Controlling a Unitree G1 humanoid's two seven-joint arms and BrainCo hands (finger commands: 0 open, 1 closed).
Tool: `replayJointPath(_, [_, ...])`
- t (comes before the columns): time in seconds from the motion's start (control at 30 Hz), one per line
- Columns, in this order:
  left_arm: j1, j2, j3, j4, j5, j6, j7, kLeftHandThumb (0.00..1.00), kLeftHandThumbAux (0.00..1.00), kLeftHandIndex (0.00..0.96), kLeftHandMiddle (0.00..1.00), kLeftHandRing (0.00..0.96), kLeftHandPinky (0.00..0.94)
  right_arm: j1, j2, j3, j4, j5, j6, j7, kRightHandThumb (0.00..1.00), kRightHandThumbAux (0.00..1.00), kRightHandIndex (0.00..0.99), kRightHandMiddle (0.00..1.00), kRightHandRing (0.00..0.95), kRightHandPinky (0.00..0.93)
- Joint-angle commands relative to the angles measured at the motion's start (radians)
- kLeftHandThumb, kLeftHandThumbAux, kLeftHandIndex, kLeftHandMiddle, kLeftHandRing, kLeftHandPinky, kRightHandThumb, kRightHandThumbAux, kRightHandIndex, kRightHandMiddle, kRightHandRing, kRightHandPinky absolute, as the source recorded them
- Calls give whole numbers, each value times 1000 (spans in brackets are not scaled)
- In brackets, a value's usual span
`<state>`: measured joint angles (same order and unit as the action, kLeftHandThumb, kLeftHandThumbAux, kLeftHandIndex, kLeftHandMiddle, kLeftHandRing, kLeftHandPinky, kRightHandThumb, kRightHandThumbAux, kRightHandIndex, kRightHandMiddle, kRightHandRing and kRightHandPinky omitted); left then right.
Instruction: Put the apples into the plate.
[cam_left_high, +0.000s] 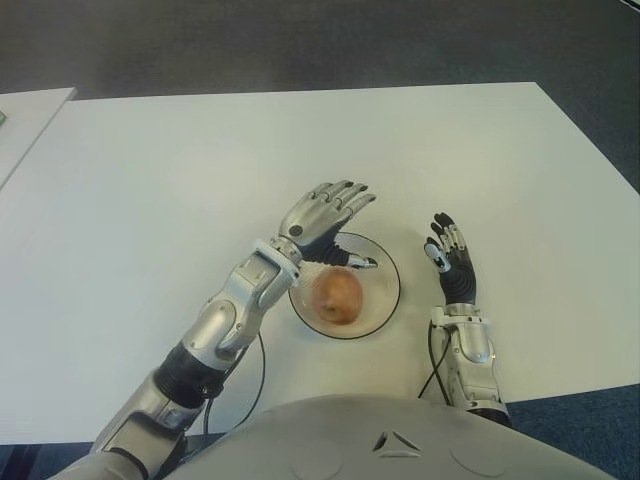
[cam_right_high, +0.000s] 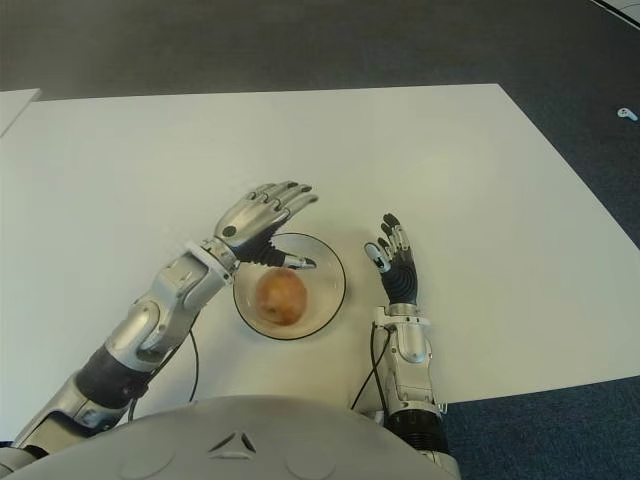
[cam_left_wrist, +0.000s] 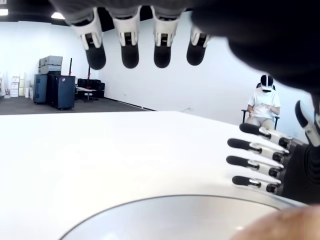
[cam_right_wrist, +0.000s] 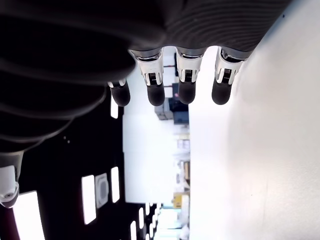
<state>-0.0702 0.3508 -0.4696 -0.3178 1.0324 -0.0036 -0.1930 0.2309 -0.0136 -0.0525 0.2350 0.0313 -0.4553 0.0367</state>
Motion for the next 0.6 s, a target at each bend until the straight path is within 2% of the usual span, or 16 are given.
replayJointPath(0.03, [41,28,107,-18,-80,7,24,135,291,0,0,0,0,50,24,14,89,-7,37,-6,225,451,0,0,0,12])
replayJointPath(0.1, [65,25,149,-36,-119,10,31,139,291,0,0,0,0,51,25,15,88,-8,34,-8,224,455,0,0,0,21])
replayJointPath(0.23, [194,-35,326,-196,-332,58,27,143,256,0,0,0,0,52,22,18,85,-9,36,-6,206,474,0,0,0,25])
replayJointPath(0.3, [220,-97,385,-223,-433,104,32,138,242,0,0,0,0,52,20,18,85,-9,40,-5,198,479,0,0,0,23])
replayJointPath(0.4, [248,-220,427,-251,-549,167,79,123,237,0,0,0,38,52,19,17,84,-4,45,-1,191,483,0,0,0,21])
replayJointPath(0.43, [256,-246,433,-251,-578,174,92,120,244,2,0,0,51,52,19,17,84,-2,45,0,190,484,0,0,0,20])
replayJointPath(0.5, [282,-338,464,-246,-686,192,135,120,267,16,0,2,74,50,21,15,86,8,46,5,189,484,0,0,0,16])
replayJointPath(0.57, [314,-381,493,-240,-757,186,159,122,291,35,4,8,89,49,22,14,87,14,47,9,187,484,0,0,0,13])
replayJointPath(0.6, [341,-398,514,-220,-796,159,172,122,302,44,7,12,94,47,22,14,88,17,49,11,187,484,0,0,0,12])
